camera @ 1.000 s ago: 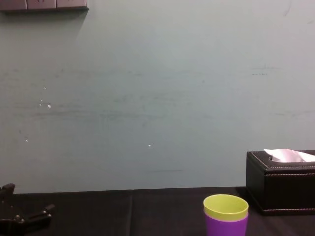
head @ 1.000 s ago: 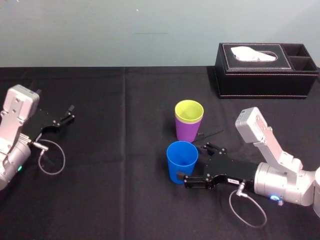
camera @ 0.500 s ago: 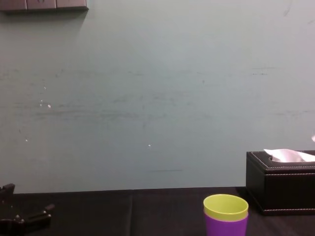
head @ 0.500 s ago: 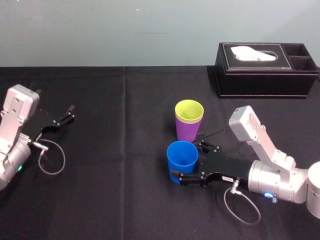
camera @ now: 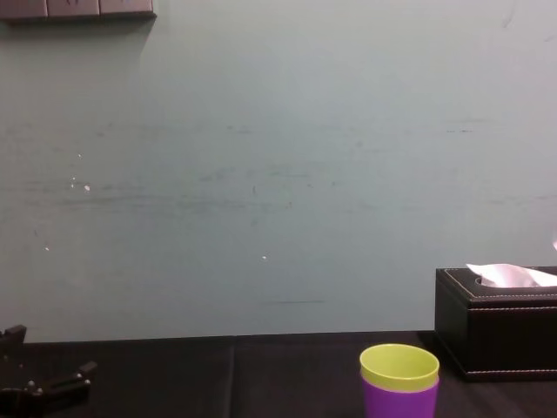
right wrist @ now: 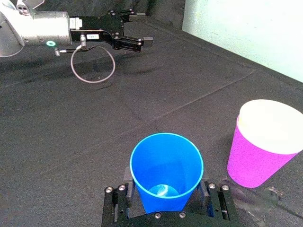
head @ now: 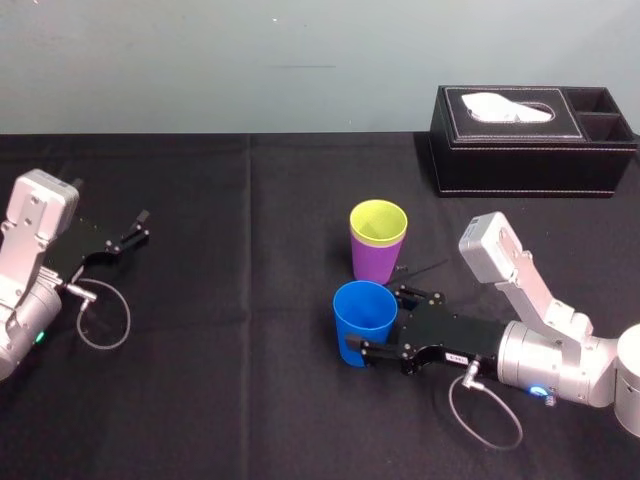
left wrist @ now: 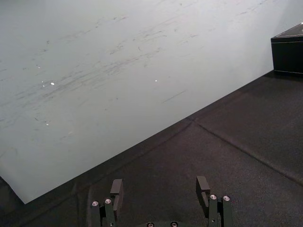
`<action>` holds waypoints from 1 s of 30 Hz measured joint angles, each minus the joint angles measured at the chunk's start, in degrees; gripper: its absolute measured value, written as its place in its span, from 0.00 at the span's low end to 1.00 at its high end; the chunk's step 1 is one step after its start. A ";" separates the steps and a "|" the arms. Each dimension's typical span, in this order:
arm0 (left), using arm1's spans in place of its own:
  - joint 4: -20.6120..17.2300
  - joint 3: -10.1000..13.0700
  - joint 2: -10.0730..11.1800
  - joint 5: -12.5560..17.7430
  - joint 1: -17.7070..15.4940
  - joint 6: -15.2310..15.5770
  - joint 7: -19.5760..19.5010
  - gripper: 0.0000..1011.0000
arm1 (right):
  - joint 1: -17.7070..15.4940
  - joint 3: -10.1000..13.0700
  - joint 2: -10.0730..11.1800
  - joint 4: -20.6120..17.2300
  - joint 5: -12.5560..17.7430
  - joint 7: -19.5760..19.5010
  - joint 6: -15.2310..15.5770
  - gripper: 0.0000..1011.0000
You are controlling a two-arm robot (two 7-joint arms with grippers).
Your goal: Stack the three plastic cups sequentially using one hand.
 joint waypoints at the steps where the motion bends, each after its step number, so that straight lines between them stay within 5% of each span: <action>1: 0.00 0.00 0.00 0.00 0.00 0.00 0.00 1.00 | 0.00 0.00 0.00 -0.01 0.00 -0.01 0.00 0.78; 30: 0.00 0.00 0.00 0.00 0.00 0.00 0.00 1.00 | -0.27 0.25 0.23 -0.71 0.19 -0.20 0.16 0.71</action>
